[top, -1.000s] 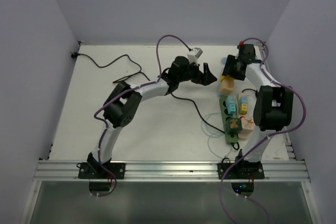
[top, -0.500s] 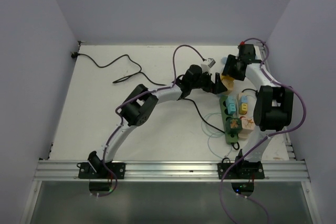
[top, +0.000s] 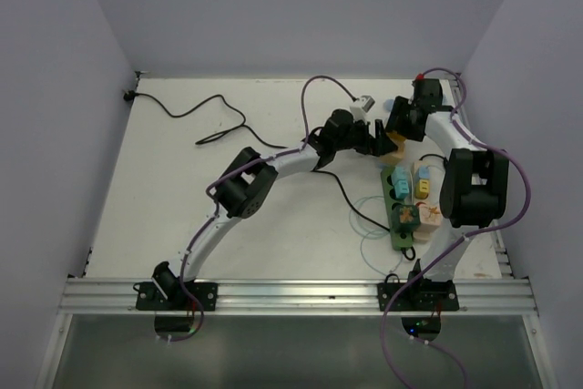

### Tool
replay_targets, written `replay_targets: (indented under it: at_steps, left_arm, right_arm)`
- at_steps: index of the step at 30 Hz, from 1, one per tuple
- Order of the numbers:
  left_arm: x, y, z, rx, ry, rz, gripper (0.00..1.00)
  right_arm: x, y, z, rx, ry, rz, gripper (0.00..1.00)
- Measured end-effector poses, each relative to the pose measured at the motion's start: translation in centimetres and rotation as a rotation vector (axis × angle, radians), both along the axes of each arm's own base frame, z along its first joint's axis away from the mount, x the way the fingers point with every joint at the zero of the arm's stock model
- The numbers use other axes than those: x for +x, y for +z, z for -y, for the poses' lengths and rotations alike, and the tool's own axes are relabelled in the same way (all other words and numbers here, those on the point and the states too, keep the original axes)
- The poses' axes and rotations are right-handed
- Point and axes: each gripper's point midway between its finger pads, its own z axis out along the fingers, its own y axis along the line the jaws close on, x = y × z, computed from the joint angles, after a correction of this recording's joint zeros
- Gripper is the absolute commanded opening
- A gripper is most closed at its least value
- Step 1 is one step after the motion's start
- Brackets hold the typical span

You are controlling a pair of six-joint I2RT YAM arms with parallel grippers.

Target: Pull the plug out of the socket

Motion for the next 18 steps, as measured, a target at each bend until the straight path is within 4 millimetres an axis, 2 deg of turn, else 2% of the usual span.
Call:
replay_targets:
  at_steps: [4, 18]
  left_arm:
    - [-0.4, -1.2, -0.3, -0.009, 0.007, -0.019, 0.83]
    - [-0.6, -1.1, -1.2, -0.045, 0.048, 0.027, 0.77]
  right_arm:
    - [0.0, 0.0, 0.0, 0.002, 0.001, 0.000, 0.13]
    - [-0.3, 0.0, 0.4, 0.198, -0.024, 0.001, 0.12]
